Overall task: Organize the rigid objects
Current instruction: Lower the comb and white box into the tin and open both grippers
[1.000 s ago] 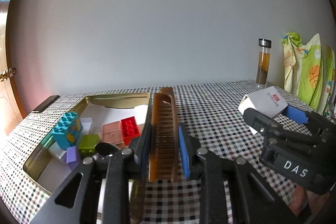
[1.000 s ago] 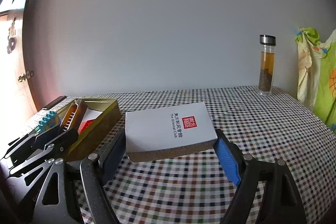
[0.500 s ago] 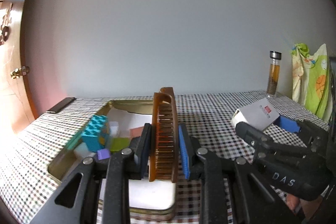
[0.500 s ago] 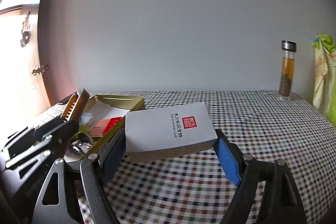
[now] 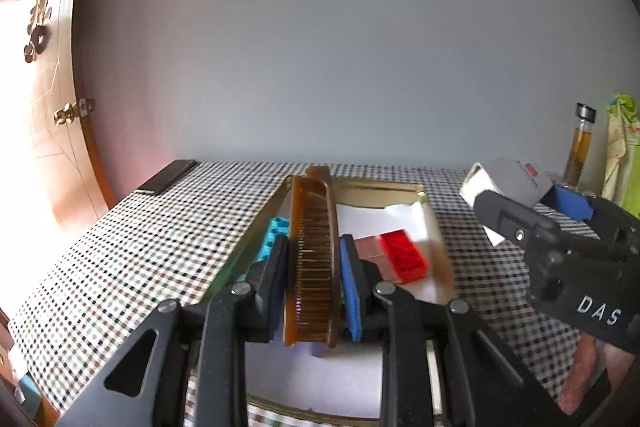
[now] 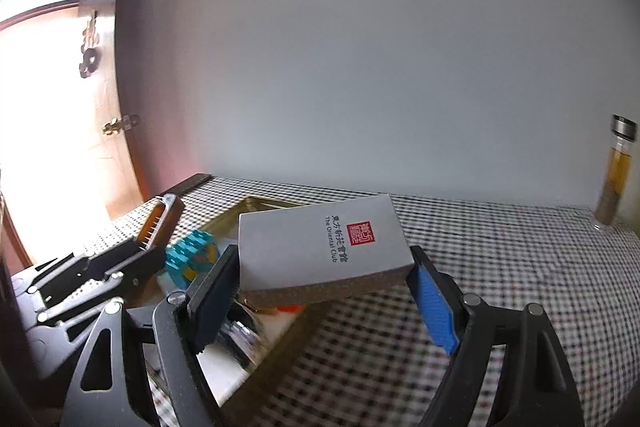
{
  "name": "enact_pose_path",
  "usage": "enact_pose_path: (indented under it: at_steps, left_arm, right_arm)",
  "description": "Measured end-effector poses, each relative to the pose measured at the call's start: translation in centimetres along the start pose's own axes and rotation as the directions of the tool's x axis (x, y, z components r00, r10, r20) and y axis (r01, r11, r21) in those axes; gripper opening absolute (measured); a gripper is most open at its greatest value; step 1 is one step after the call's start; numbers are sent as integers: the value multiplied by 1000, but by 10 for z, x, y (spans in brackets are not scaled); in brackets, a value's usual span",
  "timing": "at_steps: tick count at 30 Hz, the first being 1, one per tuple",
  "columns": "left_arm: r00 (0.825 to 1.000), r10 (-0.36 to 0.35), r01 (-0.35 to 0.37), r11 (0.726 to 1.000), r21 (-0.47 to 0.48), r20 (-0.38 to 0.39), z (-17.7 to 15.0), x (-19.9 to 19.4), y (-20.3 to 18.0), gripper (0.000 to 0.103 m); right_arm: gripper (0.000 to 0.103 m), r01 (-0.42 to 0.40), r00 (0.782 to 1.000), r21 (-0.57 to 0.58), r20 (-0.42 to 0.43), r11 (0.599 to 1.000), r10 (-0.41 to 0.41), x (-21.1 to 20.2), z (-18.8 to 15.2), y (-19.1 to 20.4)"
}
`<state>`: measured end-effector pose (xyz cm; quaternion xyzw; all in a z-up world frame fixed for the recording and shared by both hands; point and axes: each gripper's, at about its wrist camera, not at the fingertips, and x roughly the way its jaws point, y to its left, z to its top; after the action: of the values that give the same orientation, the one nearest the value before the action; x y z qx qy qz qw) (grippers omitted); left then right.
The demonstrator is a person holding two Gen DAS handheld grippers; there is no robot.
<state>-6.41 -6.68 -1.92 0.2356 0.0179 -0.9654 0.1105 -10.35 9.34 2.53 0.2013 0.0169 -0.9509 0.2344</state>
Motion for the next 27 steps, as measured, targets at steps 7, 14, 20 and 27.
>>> enact_pose_path:
  at_steps: [7,14,20,27]
  left_arm:
    - [995,5,-7,1000,-15,-98,0,24,19,24]
    - [985,-12,12,1000,0,-172,-5,46,22,24]
    - [980,-20,22,1000,6,-197,-6,51,20,24]
    - [980,-25,29,999,19,-199,-7,51,16,61]
  right_arm:
    - [83,-66,993,-26,-95,997,64,44,6,27]
    - [83,-70,986,-29,-153,997,64,75,1,39]
    - [83,-78,979,-27,-190,997,72,85,-4,38]
    - [84,-110,969,-13,-224,994,104,85,-13,35]
